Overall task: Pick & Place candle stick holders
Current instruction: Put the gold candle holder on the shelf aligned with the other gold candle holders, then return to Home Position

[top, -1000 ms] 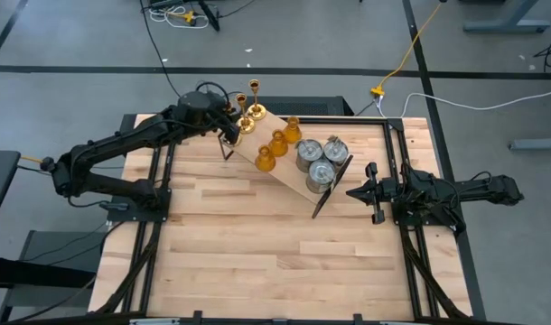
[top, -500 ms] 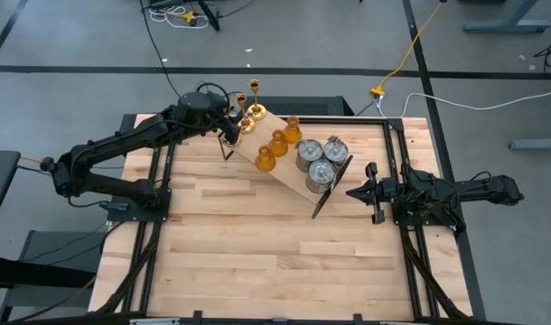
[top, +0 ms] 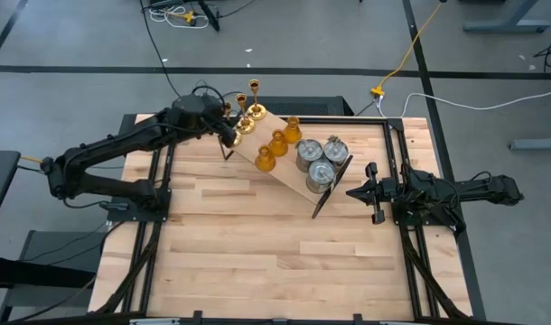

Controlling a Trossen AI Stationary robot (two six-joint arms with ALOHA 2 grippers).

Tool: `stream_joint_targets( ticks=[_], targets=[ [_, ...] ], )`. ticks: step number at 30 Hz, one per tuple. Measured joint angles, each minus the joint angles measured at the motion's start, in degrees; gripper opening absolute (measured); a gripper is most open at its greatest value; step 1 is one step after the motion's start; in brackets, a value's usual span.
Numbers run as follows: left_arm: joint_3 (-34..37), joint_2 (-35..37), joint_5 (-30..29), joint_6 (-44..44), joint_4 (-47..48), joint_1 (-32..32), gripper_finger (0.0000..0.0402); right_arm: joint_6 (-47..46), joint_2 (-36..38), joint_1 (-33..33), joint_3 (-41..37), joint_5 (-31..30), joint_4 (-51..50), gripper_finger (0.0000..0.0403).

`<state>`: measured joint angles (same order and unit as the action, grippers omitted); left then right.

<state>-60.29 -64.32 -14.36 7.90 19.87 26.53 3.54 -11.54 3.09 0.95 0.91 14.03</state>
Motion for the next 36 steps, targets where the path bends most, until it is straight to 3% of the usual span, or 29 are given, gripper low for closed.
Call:
stream_joint_targets(
  ticks=[8, 16, 27, 36],
  targets=[
    [0.02, 2.34, -6.42, -3.04, 6.51, -0.18, 0.0218, -0.01, 0.0, 0.01, 0.0, -0.01, -0.01, 0.0003],
    [0.04, 3.88, -6.37, -1.18, 12.35, -0.88, 0.0218, -0.01, 0.0, 0.0, 0.0, -0.03, -0.03, 0.0003],
    [0.02, 4.12, 0.52, 2.68, 19.47, -7.09, 0.0213, -0.01, 0.0, 0.01, 0.0, 0.0, -0.01, 0.0003],
    [0.13, 4.12, 6.5, -2.96, 19.75, -12.16, 0.0151, -0.01, 0.01, 0.02, 0.0, 0.0, -0.01, 0.0003]
  ],
)
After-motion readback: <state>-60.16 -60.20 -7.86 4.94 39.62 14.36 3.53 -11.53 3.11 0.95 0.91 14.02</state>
